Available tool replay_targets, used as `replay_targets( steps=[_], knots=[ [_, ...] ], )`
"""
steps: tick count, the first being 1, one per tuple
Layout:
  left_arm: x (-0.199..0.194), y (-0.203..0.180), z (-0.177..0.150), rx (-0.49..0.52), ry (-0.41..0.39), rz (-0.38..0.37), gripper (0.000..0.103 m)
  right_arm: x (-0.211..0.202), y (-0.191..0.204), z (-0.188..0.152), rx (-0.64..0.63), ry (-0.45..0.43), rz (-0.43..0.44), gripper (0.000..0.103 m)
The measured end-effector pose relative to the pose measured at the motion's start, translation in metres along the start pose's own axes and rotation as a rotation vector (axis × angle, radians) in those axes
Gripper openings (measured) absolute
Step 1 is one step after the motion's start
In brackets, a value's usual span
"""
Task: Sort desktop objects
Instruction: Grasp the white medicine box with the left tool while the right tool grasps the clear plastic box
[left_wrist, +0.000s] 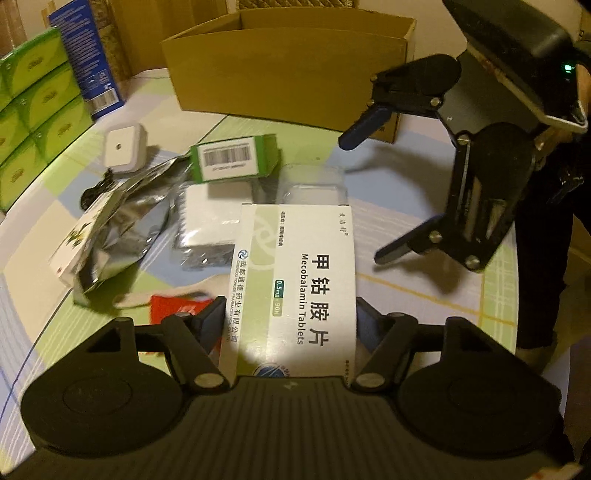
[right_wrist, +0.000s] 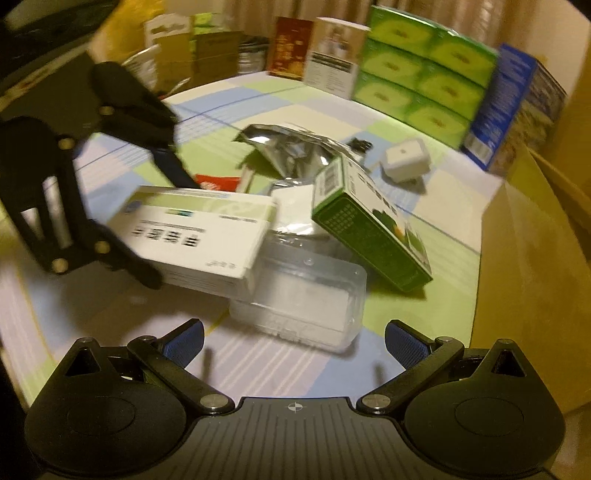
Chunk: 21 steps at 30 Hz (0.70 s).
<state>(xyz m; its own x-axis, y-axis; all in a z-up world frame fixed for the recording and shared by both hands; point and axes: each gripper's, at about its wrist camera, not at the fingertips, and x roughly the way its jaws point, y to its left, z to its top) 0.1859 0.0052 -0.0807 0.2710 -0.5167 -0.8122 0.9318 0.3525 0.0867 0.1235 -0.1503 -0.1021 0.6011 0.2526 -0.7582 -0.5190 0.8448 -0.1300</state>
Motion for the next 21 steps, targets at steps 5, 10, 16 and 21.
replay_targets(
  steps=[5,10,16,21],
  knots=[
    [-0.014,0.012,-0.009,-0.019,0.003,0.023,0.067,0.01,0.002,0.006,0.116,-0.006,-0.052,0.101],
    [-0.02,0.018,-0.014,-0.074,-0.019,0.038,0.067,0.017,0.006,0.012,0.2,-0.047,-0.073,0.101],
    [-0.01,0.012,-0.019,-0.138,-0.022,0.05,0.067,0.024,0.007,0.014,0.23,-0.044,-0.103,0.101],
    [-0.001,0.004,-0.016,-0.176,-0.026,0.085,0.068,0.018,0.001,0.008,0.252,-0.043,-0.11,0.083]
  ],
)
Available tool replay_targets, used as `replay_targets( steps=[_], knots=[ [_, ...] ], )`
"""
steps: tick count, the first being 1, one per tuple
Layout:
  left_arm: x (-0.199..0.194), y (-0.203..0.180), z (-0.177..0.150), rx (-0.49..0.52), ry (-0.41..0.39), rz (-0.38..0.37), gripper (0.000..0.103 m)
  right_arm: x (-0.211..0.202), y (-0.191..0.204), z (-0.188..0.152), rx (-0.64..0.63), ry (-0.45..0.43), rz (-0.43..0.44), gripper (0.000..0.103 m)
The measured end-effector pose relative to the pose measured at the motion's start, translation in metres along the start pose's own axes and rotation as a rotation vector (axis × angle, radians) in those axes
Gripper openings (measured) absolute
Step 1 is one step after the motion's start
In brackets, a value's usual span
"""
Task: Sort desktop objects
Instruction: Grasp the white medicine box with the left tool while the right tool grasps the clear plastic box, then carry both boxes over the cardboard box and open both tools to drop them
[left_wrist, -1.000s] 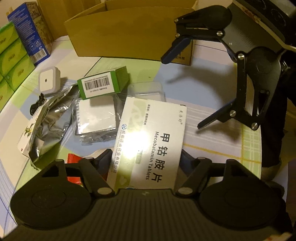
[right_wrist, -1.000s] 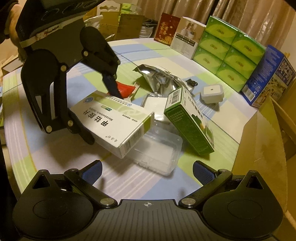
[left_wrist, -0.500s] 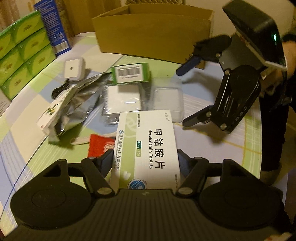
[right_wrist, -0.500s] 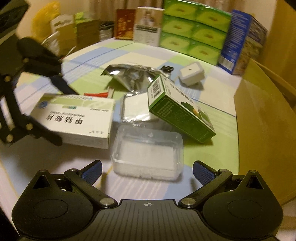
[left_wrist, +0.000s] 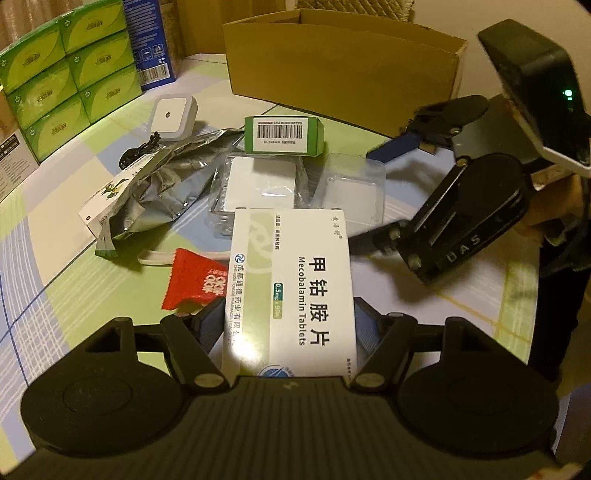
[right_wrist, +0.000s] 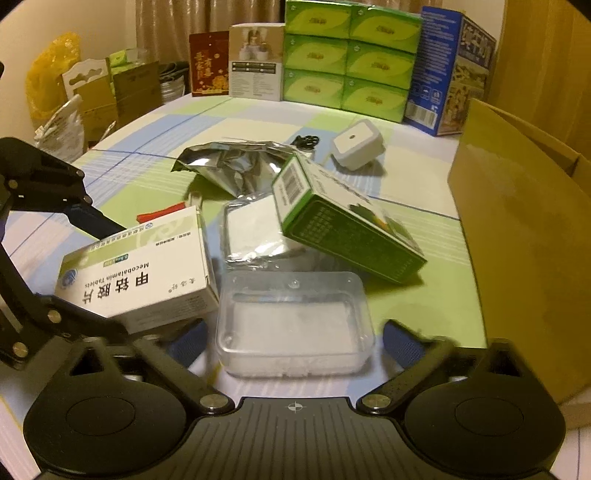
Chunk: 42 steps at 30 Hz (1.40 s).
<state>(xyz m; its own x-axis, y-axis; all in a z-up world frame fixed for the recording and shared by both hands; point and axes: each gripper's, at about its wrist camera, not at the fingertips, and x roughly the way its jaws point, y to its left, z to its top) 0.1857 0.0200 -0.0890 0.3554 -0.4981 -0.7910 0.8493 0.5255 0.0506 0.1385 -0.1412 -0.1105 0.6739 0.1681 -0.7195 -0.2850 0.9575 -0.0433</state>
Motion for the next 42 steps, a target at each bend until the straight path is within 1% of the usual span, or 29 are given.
replay_targets(
  steps=[7,11,18,21,23,31,42],
  knots=[
    [0.007,-0.019,0.005,-0.019,0.012,0.09,0.068,-0.014,-0.008,-0.011,0.026,0.007,-0.013,0.083],
    [0.01,-0.027,0.005,-0.027,0.012,0.14,0.068,-0.011,-0.011,-0.014,0.039,0.004,-0.01,0.083],
    [0.012,-0.038,0.007,-0.082,0.028,0.218,0.067,-0.014,-0.014,-0.017,0.055,0.013,-0.008,0.083],
    [0.009,-0.042,0.008,-0.127,0.027,0.22,0.067,-0.022,-0.014,-0.018,0.047,0.003,-0.013,0.083],
    [0.007,-0.045,0.008,-0.154,0.035,0.232,0.067,-0.029,-0.014,-0.018,0.049,-0.004,-0.015,0.083],
    [-0.012,-0.056,0.01,-0.286,0.019,0.269,0.067,-0.058,-0.012,-0.013,0.055,-0.044,-0.015,0.083],
    [-0.052,-0.075,0.023,-0.358,-0.005,0.341,0.067,-0.107,-0.009,0.001,0.043,-0.135,-0.013,0.083]
  ],
)
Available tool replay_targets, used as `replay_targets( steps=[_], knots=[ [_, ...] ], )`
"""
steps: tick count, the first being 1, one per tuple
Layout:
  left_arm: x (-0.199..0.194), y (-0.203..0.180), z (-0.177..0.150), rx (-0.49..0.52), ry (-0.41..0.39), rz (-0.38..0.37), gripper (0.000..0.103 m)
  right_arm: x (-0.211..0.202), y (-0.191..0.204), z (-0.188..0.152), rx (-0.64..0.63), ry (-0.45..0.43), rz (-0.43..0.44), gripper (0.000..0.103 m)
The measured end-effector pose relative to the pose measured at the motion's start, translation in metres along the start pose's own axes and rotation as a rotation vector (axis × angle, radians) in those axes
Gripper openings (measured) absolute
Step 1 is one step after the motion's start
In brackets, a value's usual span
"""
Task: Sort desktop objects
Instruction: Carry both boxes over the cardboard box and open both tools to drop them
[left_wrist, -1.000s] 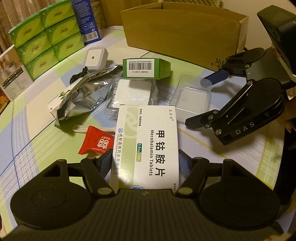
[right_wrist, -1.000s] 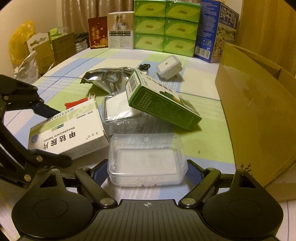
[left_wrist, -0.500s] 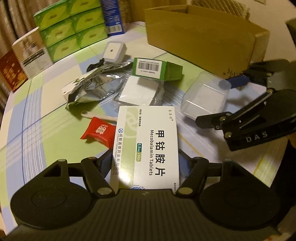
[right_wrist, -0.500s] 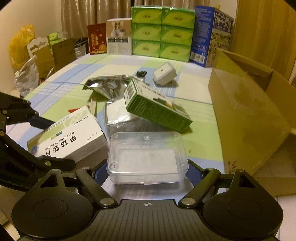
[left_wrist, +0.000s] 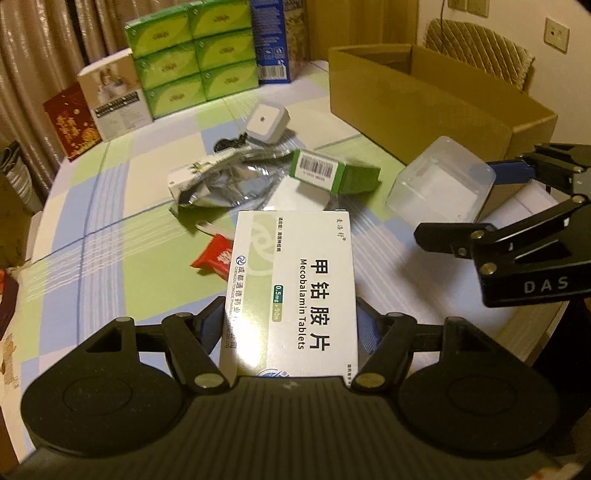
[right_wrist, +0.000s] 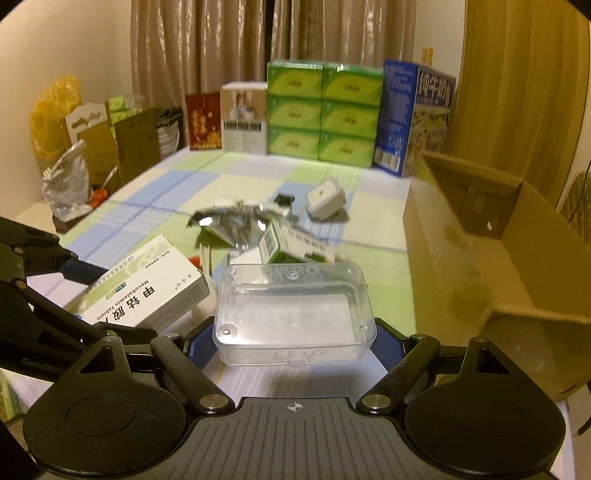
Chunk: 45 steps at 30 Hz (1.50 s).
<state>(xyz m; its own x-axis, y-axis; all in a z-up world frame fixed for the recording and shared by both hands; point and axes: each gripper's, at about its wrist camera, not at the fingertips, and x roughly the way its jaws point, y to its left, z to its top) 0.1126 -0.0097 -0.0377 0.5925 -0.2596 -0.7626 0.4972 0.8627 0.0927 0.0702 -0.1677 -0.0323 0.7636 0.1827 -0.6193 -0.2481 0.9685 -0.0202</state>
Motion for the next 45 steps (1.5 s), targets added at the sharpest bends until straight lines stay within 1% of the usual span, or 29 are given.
replay_targets(
  steps=[6,10,14,18,24,27,31,38,45],
  knots=[
    [-0.025,-0.009,0.016,-0.019,-0.032,0.009,0.067,-0.029,-0.01,0.019,0.012,-0.073,-0.015,0.083],
    [-0.035,-0.024,0.034,-0.02,-0.055,-0.003,0.067,-0.048,-0.029,0.032,0.029,-0.124,-0.041,0.083],
    [-0.039,-0.047,0.061,-0.026,-0.092,-0.03,0.067,-0.065,-0.059,0.04,0.055,-0.15,-0.095,0.083],
    [-0.036,-0.079,0.091,-0.03,-0.126,-0.085,0.067,-0.074,-0.1,0.043,0.096,-0.151,-0.165,0.083],
    [-0.019,-0.122,0.135,-0.025,-0.15,-0.151,0.067,-0.08,-0.166,0.041,0.157,-0.136,-0.249,0.083],
    [-0.006,-0.14,0.155,-0.021,-0.152,-0.166,0.067,-0.077,-0.191,0.039,0.183,-0.126,-0.268,0.083],
    [0.011,-0.163,0.174,-0.018,-0.145,-0.174,0.067,-0.071,-0.216,0.034,0.201,-0.11,-0.279,0.083],
    [0.036,-0.179,0.191,-0.028,-0.123,-0.183,0.067,-0.057,-0.239,0.033,0.218,-0.086,-0.279,0.083],
    [0.054,-0.184,0.196,-0.03,-0.105,-0.189,0.067,-0.045,-0.247,0.031,0.222,-0.069,-0.278,0.083]
  ],
)
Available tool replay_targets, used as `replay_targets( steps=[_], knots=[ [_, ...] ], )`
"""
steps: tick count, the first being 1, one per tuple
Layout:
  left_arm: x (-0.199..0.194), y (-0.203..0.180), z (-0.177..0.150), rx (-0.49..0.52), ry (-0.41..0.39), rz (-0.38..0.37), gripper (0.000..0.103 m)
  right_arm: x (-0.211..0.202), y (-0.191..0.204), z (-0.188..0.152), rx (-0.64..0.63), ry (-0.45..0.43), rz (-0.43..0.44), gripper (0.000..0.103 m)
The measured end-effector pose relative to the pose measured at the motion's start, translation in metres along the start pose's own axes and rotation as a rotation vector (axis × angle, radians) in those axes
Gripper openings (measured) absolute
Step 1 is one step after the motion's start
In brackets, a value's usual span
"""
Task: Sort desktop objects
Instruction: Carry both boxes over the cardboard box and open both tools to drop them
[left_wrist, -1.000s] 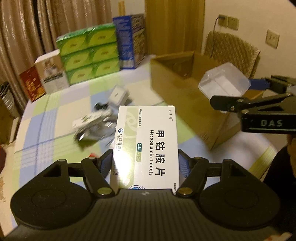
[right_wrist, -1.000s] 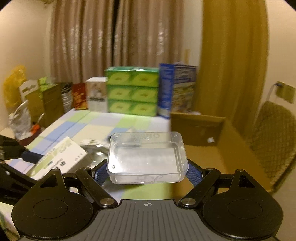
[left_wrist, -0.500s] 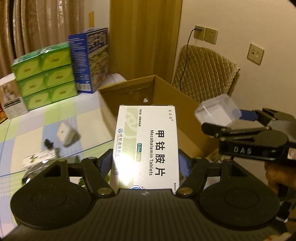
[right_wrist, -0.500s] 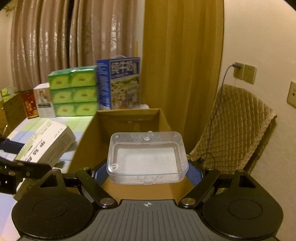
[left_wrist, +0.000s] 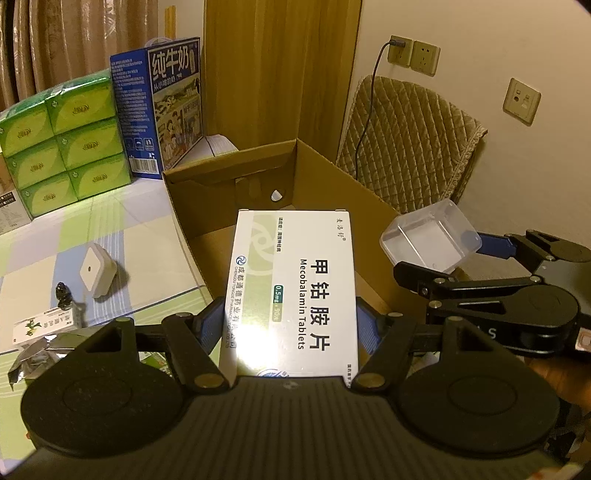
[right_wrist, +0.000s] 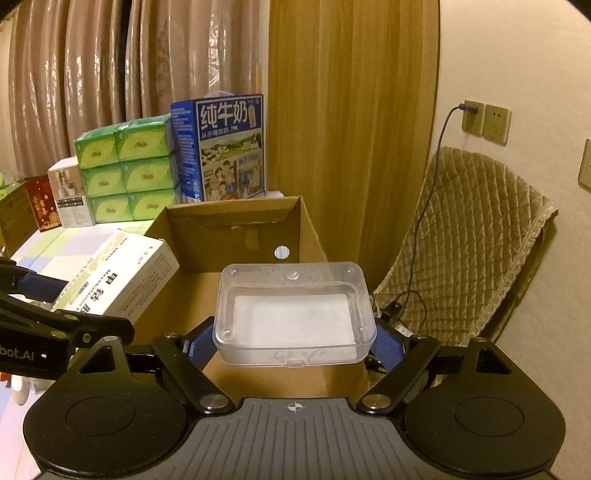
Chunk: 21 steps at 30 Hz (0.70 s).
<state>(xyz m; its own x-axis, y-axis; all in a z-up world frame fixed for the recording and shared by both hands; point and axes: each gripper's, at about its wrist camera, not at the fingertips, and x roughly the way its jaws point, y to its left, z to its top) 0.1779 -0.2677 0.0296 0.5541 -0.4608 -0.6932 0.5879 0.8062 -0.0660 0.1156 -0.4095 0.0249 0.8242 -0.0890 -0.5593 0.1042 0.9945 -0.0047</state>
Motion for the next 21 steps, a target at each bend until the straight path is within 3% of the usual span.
replay_targets(
  steps=[21],
  knots=[
    [0.004,0.012,-0.002,0.002,-0.012,0.031,0.067,0.016,0.005,-0.002,-0.006,0.027,0.005,0.083]
  ],
)
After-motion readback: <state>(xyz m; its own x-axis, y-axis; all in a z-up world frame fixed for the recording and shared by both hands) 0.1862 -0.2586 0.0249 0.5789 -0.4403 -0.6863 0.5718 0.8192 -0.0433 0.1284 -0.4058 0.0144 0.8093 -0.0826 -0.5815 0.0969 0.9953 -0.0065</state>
